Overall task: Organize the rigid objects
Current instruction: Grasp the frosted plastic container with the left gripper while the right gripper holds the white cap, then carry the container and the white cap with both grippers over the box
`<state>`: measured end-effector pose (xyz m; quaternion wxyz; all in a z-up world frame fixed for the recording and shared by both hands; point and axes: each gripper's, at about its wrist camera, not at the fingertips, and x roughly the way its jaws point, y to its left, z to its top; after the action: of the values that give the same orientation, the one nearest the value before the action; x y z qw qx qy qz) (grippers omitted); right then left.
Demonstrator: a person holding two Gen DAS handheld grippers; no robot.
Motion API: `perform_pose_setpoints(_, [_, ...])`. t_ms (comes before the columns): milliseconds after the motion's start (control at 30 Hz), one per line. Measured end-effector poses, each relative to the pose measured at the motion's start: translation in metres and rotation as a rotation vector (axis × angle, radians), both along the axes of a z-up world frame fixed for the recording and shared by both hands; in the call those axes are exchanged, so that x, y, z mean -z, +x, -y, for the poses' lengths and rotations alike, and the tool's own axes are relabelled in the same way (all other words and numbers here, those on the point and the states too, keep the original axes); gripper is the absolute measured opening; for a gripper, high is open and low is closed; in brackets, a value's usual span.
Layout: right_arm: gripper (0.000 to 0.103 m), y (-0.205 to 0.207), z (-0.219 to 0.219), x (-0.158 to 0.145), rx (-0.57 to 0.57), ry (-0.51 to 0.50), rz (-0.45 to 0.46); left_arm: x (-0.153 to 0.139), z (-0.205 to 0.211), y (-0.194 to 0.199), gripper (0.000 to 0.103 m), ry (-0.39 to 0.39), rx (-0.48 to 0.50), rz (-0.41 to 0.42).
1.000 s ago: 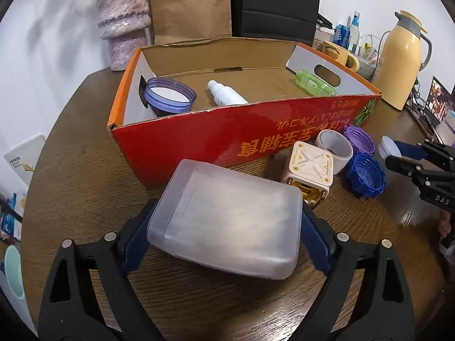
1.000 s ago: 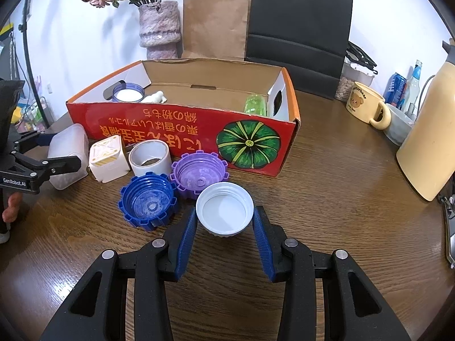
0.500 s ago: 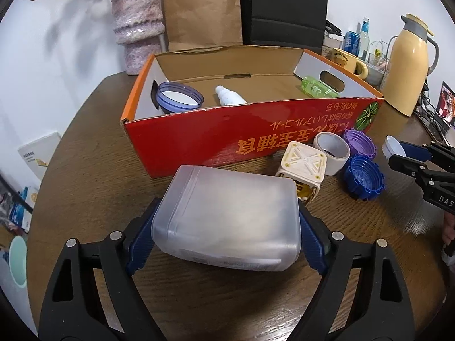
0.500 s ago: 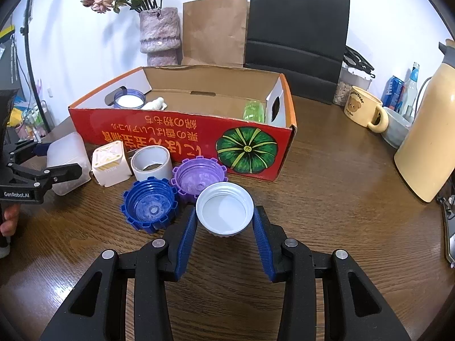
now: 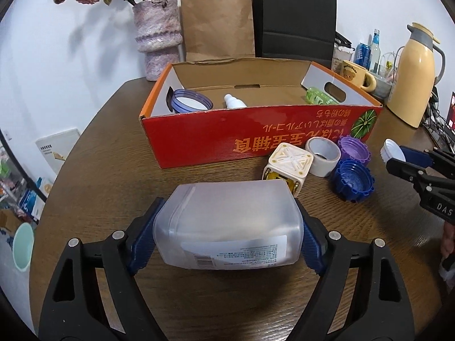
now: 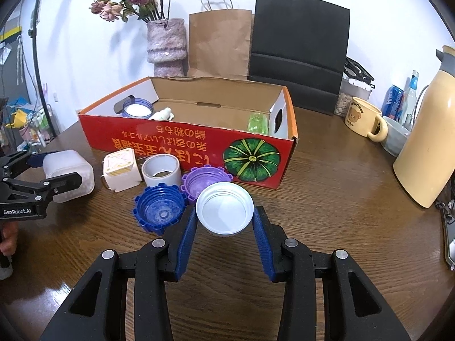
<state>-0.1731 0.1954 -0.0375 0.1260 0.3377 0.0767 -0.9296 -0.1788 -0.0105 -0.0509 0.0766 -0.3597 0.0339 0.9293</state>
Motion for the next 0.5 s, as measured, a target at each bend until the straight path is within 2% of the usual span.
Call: perform_pose_setpoints(500, [0.044,0.013,0.007,-0.008,-0.038,-0.010,-0.035,-0.020,-0.003,0.020,0.081,0.040,-0.068,-0.075])
